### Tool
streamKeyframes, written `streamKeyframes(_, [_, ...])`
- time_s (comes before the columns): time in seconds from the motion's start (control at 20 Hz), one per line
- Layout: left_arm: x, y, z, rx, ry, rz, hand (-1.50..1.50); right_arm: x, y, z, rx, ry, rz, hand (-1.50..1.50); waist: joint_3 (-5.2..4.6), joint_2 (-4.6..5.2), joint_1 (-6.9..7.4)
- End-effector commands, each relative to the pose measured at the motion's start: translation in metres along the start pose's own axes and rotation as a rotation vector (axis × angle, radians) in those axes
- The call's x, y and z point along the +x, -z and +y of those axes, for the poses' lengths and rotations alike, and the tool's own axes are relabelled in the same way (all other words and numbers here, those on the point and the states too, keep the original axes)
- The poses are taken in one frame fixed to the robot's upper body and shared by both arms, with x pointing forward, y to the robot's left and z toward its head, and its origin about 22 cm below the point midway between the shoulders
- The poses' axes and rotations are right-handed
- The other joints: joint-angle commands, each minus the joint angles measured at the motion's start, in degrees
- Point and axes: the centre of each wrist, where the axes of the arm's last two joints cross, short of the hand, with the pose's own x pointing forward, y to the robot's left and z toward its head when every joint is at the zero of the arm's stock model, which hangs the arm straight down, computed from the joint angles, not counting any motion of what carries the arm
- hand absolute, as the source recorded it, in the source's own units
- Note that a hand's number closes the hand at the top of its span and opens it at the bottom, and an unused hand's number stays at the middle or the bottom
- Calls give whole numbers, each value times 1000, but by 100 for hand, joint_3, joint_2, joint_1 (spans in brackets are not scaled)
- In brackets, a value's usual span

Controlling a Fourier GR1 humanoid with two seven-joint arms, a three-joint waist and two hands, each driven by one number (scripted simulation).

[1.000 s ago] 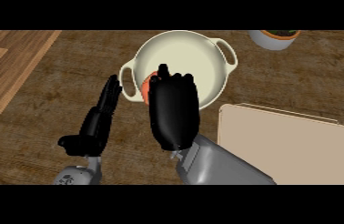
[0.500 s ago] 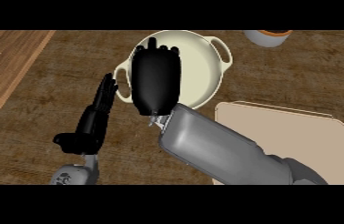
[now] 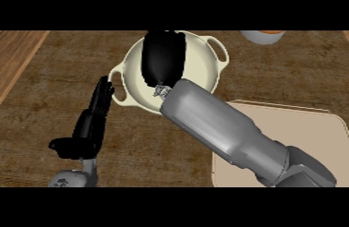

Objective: Pick the squash from the tray and place it in the pot

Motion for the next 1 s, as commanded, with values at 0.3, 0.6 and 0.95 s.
streamKeyframes(0.3, [-2,-12,7,1,-2,0,0,-40,24,57,183,36,147,150,4,20,-14])
streamKeyframes(0.6, [0,1,2,10,-2,1,0,-72,38,78,338,29,361,-150,5,74,-13])
streamKeyframes(0.95, [-10,-6,11,14,10,7,0,-84,29,88,278,346,227,-150,16,58,-112])
